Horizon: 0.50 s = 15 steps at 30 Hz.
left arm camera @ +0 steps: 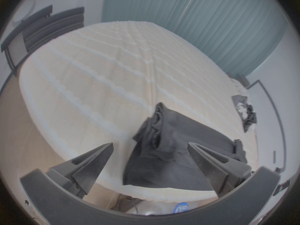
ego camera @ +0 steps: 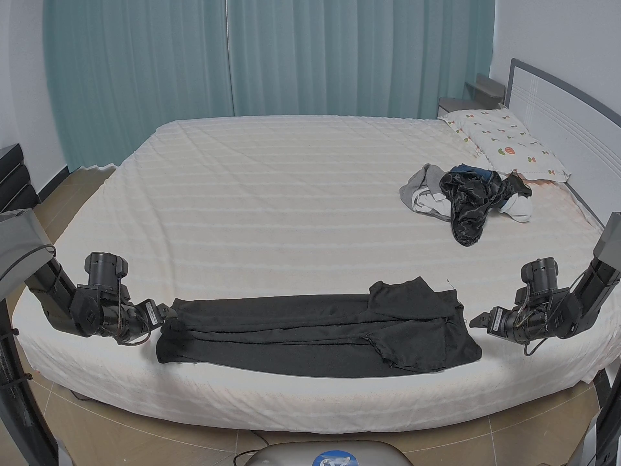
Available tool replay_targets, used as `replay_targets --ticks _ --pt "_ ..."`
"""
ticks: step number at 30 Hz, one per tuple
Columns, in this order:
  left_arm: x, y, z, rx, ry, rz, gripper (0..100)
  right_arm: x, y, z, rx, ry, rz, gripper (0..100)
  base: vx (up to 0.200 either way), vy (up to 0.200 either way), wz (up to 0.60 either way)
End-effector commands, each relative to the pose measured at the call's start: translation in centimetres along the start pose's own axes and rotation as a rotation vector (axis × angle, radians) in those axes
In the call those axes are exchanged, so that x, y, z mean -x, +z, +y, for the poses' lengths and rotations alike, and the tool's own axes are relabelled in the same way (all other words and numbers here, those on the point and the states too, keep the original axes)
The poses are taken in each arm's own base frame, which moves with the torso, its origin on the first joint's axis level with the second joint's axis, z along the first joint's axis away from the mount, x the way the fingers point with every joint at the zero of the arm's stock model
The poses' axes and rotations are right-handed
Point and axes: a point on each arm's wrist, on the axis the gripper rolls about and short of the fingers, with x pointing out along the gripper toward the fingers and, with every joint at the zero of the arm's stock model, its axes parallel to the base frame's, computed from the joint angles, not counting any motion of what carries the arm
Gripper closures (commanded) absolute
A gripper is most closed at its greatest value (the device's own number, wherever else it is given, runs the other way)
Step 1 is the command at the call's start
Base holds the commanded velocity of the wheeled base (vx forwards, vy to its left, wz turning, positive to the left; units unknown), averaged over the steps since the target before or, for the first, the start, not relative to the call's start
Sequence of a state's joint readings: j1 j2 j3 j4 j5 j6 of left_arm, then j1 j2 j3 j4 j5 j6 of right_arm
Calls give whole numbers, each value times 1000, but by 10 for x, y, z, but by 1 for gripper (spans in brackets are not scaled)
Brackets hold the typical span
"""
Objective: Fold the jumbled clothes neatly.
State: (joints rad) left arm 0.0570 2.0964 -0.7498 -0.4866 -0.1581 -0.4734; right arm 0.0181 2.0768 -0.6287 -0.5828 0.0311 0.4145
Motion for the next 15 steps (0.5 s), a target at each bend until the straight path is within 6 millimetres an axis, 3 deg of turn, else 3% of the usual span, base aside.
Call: replay_targets --ticks 1,6,15 --pt "-13 2 3 19 -59 32 0 -1 0 4 -4 20 -13 0 0 0 0" --pt "-34 2 5 -54 -81 -11 0 -2 -5 9 12 29 0 0 0 0 0" --pt "-45 4 11 -255 -89 -21 0 -2 -6 9 11 34 4 0 0 0 0"
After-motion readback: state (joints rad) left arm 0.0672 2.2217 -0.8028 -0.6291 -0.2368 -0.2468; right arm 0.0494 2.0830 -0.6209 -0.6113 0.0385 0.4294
